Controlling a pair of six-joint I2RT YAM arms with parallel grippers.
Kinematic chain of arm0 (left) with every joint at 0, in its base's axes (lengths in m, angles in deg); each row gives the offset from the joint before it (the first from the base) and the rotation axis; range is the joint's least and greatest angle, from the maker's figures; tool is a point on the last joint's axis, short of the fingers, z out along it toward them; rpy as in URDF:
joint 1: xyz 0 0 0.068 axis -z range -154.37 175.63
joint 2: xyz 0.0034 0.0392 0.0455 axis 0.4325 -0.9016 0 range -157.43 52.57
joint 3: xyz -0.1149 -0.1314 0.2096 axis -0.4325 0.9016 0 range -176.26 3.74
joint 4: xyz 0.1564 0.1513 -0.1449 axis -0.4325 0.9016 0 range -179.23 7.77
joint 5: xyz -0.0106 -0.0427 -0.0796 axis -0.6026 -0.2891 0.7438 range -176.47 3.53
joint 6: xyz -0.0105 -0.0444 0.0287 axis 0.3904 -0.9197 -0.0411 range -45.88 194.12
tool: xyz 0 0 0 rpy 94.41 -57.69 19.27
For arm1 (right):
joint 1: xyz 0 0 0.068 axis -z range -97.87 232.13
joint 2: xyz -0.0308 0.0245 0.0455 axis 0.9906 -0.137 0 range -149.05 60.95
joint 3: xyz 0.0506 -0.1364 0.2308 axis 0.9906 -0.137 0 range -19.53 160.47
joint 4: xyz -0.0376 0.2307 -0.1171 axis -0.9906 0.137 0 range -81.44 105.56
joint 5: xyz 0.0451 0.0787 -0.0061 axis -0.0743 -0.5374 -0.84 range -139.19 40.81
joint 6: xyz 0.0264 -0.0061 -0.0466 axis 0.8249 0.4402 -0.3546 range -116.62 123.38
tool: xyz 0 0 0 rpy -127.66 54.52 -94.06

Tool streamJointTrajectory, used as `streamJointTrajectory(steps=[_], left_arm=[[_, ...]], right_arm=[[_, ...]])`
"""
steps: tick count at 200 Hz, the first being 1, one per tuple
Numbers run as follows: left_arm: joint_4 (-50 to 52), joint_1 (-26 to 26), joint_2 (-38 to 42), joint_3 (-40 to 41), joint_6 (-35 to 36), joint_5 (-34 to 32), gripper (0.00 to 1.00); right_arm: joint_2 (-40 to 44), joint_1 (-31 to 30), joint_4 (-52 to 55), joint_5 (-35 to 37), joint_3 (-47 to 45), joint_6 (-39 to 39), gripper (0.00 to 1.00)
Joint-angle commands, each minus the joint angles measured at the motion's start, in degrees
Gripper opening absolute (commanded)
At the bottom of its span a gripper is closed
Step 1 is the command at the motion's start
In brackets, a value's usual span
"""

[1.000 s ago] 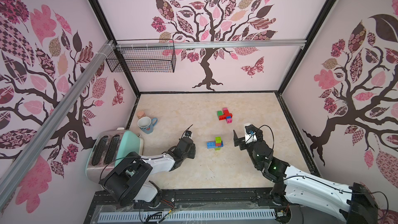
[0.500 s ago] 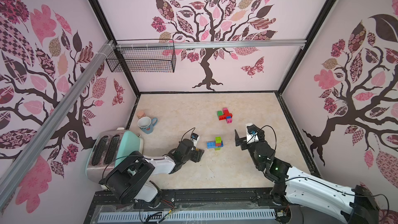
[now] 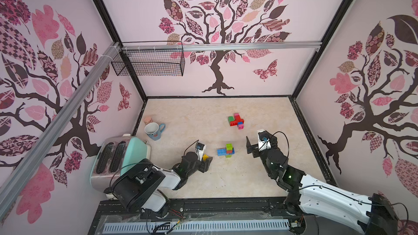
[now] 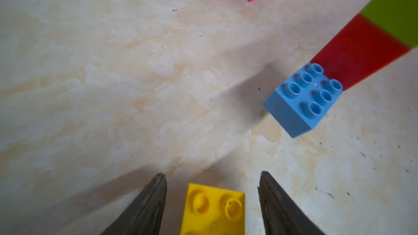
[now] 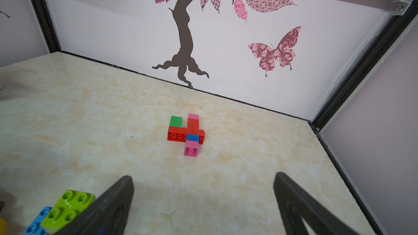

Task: Assemble the number 4 with lego
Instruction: Pick up the lego brick from the center of the board.

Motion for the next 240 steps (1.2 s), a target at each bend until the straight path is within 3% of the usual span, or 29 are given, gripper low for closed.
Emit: streamJointTrajectory(steps=[1, 119, 170, 201, 219, 240], left_arm=[[-4.4, 0.1, 0.5, 2.2, 1.4, 1.1, 0.66], [-2.6, 0.1, 0.5, 3.0, 0.2, 2.0, 0.5], [-0.8, 0.2, 0.3, 1.9, -0.1, 0.8, 0.28], [1.4, 0.2, 0.6, 0.9, -1.1, -1.2, 0.06], [3.8, 0.1, 2.5, 0.4, -1.7, -2.5, 0.0], [7.2, 0.1, 5.6, -0.6, -2.4, -3.6, 0.0]], right_arm=[[0.2, 0.1, -1.4, 0.5, 1.0, -1.0, 1.0], [1.1, 0.1, -2.9, 0.4, 0.3, -1.9, 0.99], [0.9, 0.1, -1.5, -1.8, 0.2, 0.0, 1.0], [0.0, 0.1, 1.4, -2.9, 0.9, 7.9, 0.99], [-2.1, 0.8, 6.1, -3.8, 3.1, 16.1, 0.99], [-8.0, 2.7, 18.0, 1.8, 9.6, 29.9, 0.99]])
